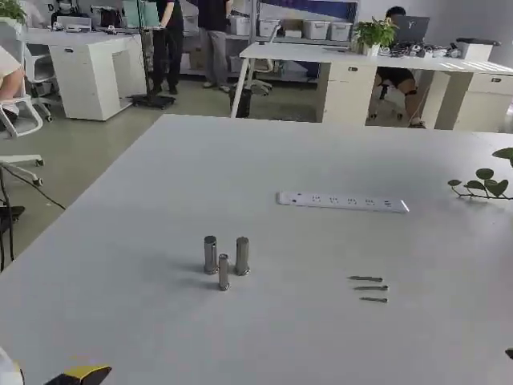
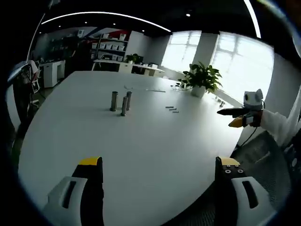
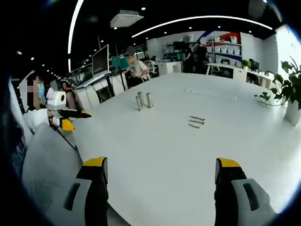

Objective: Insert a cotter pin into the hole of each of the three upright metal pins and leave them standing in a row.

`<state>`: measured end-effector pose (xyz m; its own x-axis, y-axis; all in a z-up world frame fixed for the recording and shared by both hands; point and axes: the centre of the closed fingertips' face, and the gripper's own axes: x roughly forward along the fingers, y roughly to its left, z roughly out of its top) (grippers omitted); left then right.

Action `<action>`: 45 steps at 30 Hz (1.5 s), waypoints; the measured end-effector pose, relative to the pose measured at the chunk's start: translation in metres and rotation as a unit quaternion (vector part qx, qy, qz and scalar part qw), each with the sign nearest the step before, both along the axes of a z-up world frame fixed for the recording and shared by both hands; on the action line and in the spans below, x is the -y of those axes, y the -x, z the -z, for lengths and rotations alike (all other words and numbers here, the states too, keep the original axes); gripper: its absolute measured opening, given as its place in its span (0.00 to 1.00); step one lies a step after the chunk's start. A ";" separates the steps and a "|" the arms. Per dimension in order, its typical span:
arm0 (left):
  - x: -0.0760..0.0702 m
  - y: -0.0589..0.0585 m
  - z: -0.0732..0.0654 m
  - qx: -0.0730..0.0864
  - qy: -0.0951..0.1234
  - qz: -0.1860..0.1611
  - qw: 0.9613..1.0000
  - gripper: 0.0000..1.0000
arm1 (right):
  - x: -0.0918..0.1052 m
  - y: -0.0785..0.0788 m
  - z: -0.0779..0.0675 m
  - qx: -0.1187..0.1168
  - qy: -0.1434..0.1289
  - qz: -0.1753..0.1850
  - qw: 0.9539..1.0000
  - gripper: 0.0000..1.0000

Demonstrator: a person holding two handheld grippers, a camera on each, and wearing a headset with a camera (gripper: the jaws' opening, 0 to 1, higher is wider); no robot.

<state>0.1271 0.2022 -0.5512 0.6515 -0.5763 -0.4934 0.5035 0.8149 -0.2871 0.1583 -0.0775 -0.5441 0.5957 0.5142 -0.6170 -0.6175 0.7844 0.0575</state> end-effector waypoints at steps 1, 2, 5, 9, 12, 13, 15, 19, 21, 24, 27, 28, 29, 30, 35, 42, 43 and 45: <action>0.000 0.000 0.000 -0.001 0.001 0.001 1.000 0.99 | -0.001 0.000 0.000 0.000 0.000 0.000 1.000 0.94; 0.001 -0.001 0.000 -0.001 0.001 0.001 1.000 0.99 | -0.001 -0.001 -0.001 0.000 0.000 0.000 1.000 0.94; 0.001 -0.001 0.001 -0.002 -0.005 0.005 1.000 0.99 | -0.002 -0.002 0.001 -0.003 0.004 -0.001 1.000 0.95; 0.002 -0.002 0.001 0.000 -0.009 0.003 1.000 0.99 | -0.002 -0.002 0.001 -0.005 0.008 -0.004 1.000 0.96; 0.004 -0.002 0.000 -0.001 0.003 0.002 1.000 0.99 | -0.003 -0.001 0.001 -0.007 0.006 -0.003 1.000 0.96; 0.005 -0.002 0.000 -0.001 0.004 0.003 1.000 0.99 | -0.003 0.000 0.001 -0.008 0.007 -0.002 1.000 0.96; 0.006 -0.003 0.001 -0.003 0.002 0.008 1.000 0.99 | -0.002 0.002 0.003 -0.013 0.011 -0.002 1.000 0.96; 0.007 -0.005 0.002 -0.004 0.000 0.015 1.000 0.99 | 0.002 0.003 0.004 -0.014 0.016 0.002 1.000 0.96; 0.008 -0.006 0.001 -0.003 0.001 0.016 1.000 0.99 | 0.003 0.003 0.003 -0.012 0.015 0.005 1.000 0.96; 0.009 -0.007 0.000 0.000 0.001 0.018 1.000 0.99 | 0.005 0.004 0.002 -0.009 0.017 0.008 1.000 0.96; 0.011 -0.006 0.001 -0.002 0.003 0.024 1.000 0.99 | 0.008 0.005 0.001 -0.005 0.019 0.010 1.000 0.95; 0.013 -0.006 0.001 -0.002 0.002 0.026 1.000 0.99 | 0.009 0.005 0.001 -0.006 0.019 0.012 1.000 0.95; 0.013 -0.005 0.001 -0.001 0.000 0.027 1.000 0.99 | 0.009 0.006 0.000 -0.006 0.019 0.013 1.000 0.95; 0.013 -0.005 0.002 -0.001 -0.002 0.029 1.000 0.99 | 0.010 0.006 0.000 -0.006 0.020 0.014 1.000 0.95; 0.009 -0.006 -0.003 0.012 0.006 0.021 1.000 0.96 | 0.013 0.007 -0.003 -0.005 0.026 0.015 1.000 0.95; 0.003 -0.007 -0.009 0.024 0.010 0.015 1.000 0.95 | 0.013 0.004 -0.004 0.002 0.040 0.012 0.999 0.93; 0.002 -0.006 -0.008 0.021 0.004 0.018 1.000 0.95 | 0.012 0.004 -0.004 0.002 0.039 0.012 0.999 0.93; 0.001 -0.005 -0.006 0.018 0.000 0.019 1.000 0.98 | 0.011 0.004 -0.005 0.007 0.037 0.009 0.999 0.93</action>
